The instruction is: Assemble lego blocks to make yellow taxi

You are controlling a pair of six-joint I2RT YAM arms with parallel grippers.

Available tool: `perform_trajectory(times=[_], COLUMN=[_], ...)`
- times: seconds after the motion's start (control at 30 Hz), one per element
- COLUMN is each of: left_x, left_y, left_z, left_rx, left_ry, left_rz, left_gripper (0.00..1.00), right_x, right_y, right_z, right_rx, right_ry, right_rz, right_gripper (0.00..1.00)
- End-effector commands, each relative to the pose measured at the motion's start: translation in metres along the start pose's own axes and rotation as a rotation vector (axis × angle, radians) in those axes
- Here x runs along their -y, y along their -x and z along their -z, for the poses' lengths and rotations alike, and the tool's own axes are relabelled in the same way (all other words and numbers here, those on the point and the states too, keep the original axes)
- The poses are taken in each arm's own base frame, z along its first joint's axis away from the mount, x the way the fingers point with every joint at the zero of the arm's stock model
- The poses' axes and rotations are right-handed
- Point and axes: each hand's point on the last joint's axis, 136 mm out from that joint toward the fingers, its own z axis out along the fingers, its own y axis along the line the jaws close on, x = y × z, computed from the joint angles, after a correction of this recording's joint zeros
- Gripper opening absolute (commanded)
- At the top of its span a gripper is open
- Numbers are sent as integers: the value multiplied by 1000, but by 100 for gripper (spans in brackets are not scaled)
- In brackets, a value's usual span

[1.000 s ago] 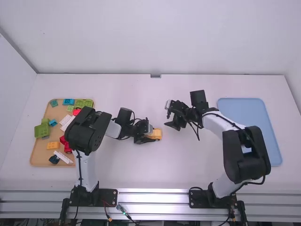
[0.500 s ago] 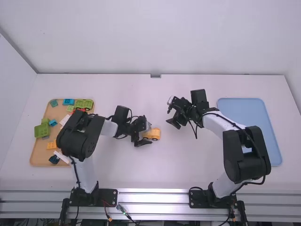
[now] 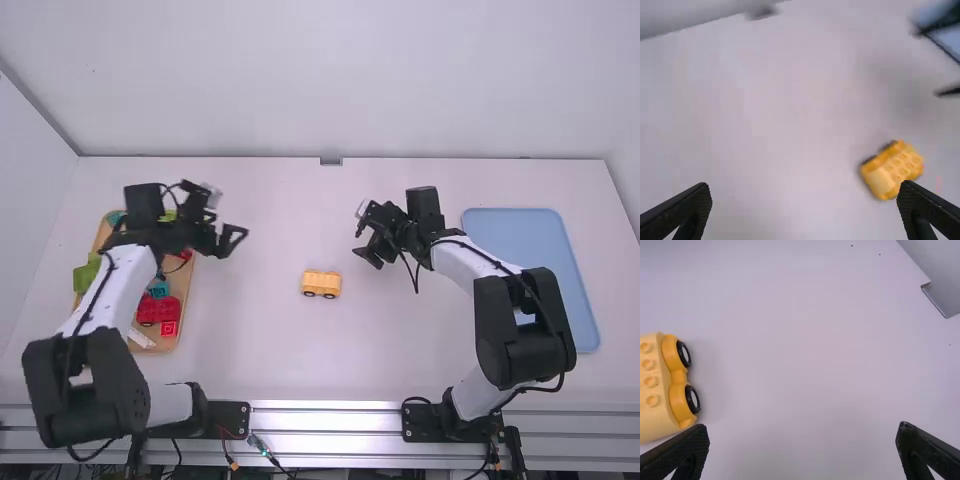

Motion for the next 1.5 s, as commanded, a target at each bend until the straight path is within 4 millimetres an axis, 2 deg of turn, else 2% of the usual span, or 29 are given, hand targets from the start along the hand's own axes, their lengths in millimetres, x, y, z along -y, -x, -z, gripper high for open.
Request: perform_trajectory(times=[0.0,0.07,0.1,0.13,0.17,0.23,0.4,0.57,0.73,0.8,0.9,0.93,0.97,1.03,1.13,1.47], left_x=[-59,-91,-101,-117,-118,-132,-145,-160,-180,-187,-196,-197,-197,-198,-196,-205], left_y=[-10,-28,-35,-51,-53,-79,-109,-138,-172,-180,-198,-205,-206,-223,-237,-248], left_z=[39,73,84,103,105,124,138,143,133,128,121,119,119,123,128,121], left_rx=[3,39,57,88,89,110,70,-17,-164,-190,-242,-253,-255,-279,-291,-228], left_ry=[339,550,622,743,754,875,925,951,966,964,964,969,972,1023,1079,1085], left_rz=[438,695,785,928,941,1106,1223,1339,1467,1489,1532,1562,1567,1615,1645,1629], left_gripper=[99,99,99,99,99,99,99,99,100,96,81,79,79,78,78,71], right_x=[1,2,3,4,4,5,5,6,9,9,9,9,9,9,9,10], right_y=[0,1,1,2,3,3,4,4,6,7,7,7,7,7,7,6], right_z=[0,0,0,0,0,0,0,0,0,0,0,0,0,0,0,0], right_rx=[4,9,12,15,16,19,20,22,31,33,33,33,33,33,33,30], right_ry=[0,-5,-8,-11,-12,-15,-16,-19,-29,-31,-30,-30,-30,-31,-31,-33], right_rz=[-9,-5,-3,1,1,4,5,7,15,17,16,16,16,17,17,20], right_gripper=[99,99,99,99,99,99,99,99,99,99,99,99,99,99,99,99])
